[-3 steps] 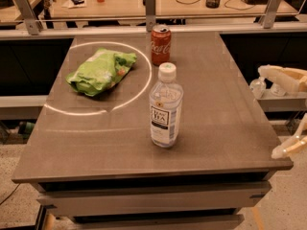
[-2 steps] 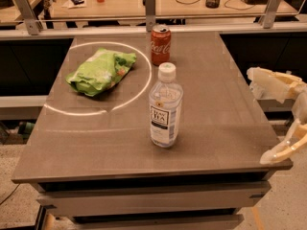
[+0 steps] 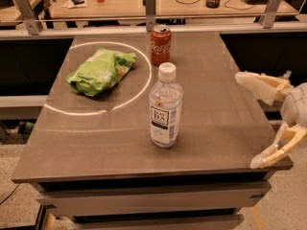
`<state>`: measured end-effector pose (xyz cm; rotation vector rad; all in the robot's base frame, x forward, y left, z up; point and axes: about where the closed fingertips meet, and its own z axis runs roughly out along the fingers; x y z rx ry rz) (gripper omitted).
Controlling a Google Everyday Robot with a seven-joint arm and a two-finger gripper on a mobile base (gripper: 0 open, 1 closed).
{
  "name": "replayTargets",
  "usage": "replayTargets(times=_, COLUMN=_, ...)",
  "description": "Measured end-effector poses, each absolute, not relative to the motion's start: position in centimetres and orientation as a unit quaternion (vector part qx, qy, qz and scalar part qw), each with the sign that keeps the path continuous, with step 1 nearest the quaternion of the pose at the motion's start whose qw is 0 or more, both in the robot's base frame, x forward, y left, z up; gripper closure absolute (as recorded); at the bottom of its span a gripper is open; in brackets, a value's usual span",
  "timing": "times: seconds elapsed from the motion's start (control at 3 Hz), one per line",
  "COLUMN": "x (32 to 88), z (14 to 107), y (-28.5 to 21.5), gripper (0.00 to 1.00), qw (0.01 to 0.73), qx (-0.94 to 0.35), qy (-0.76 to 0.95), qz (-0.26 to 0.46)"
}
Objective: Knock blue plastic bottle over
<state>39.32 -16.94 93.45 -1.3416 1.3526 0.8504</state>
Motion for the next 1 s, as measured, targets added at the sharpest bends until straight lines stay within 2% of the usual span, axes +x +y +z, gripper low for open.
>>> replayTargets(times=0.67, x=38.2, z=88.9, y=-10.4, gripper=0.0, qw=0.507, qx=-0.572, qy=0.536, qz=0.358)
replayTargets(times=1.0, x=38.5, z=87.1, y=-7.7, gripper=0.0, qw=0.523, qx=-0.538, qy=0.545, qz=0.375)
